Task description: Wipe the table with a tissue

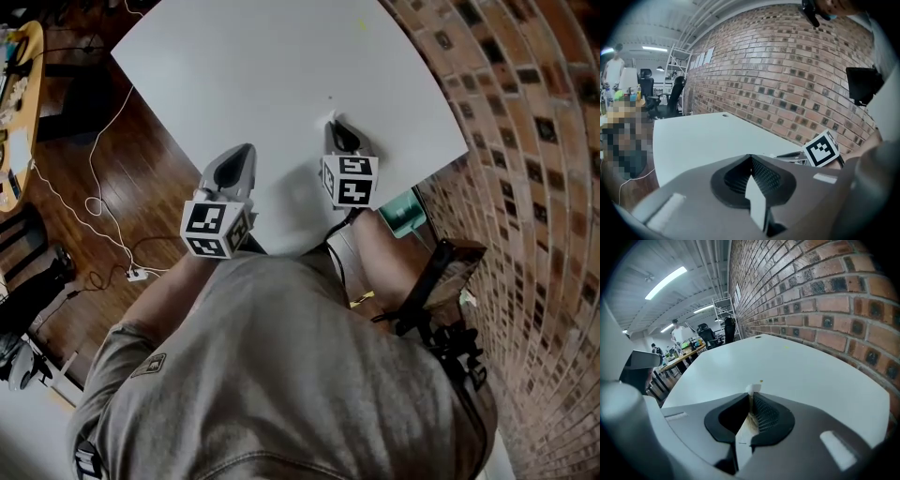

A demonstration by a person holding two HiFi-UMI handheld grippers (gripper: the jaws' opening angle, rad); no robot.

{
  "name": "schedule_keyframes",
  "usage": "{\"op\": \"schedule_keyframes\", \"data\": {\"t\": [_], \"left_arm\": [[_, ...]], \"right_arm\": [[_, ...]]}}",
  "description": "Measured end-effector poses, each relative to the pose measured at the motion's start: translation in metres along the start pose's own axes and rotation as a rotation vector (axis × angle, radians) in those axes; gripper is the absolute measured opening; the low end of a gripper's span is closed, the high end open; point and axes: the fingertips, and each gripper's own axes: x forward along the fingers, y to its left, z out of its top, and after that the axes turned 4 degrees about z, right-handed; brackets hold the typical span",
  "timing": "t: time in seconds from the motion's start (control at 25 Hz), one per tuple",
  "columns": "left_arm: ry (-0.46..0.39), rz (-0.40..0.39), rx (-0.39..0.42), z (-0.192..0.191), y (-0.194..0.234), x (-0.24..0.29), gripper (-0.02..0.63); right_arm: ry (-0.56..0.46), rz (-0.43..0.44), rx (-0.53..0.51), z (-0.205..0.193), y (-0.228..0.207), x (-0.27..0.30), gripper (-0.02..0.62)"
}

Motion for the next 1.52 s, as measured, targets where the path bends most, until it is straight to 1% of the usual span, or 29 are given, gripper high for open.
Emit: {"op": "schedule_keyframes", "data": {"t": [0.2, 0.4, 0.52, 0.72, 0.88, 1.0, 1.24, 1.36, 1.52], "left_arm": [[-0.015, 0.014, 0.020, 0.002, -0.005, -0.007, 0.002], [-0.018, 0.004, 0.005, -0.001, -0.007, -0.006, 0.002], [-0.013, -0.032, -0.001, -0.002, -0.004, 0.003, 0.002], [-0.014, -0.117, 0.003, 0.008, 0.007, 0.026, 0.002], [-0.029, -0.176, 0.010, 0.024, 0.007, 0.039, 0.002], [-0.035, -0.200, 0.016, 0.037, 0.007, 0.046, 0.002], [-0.029, -0.225, 0.041, 0.047, 0.001, 0.052, 0.002], [-0.024, -0.225, 0.046, 0.045, 0.000, 0.054, 0.002], [0.011, -0.210, 0.039, 0.032, 0.001, 0.057, 0.002]], "right_arm": [[-0.016, 0.012, 0.012, 0.001, -0.001, -0.001, 0.041], [-0.056, -0.025, 0.039, 0.013, -0.020, -0.010, 0.041], [-0.102, -0.066, 0.062, 0.027, -0.033, -0.020, 0.041], [-0.188, -0.151, 0.128, 0.051, -0.046, -0.044, 0.041], [-0.234, -0.210, 0.154, 0.064, -0.047, -0.067, 0.043], [-0.254, -0.232, 0.157, 0.072, -0.041, -0.076, 0.043], [-0.263, -0.244, 0.172, 0.077, -0.047, -0.071, 0.042], [-0.235, -0.244, 0.188, 0.068, -0.057, -0.060, 0.043], [-0.186, -0.251, 0.206, 0.050, -0.078, -0.039, 0.043]]}}
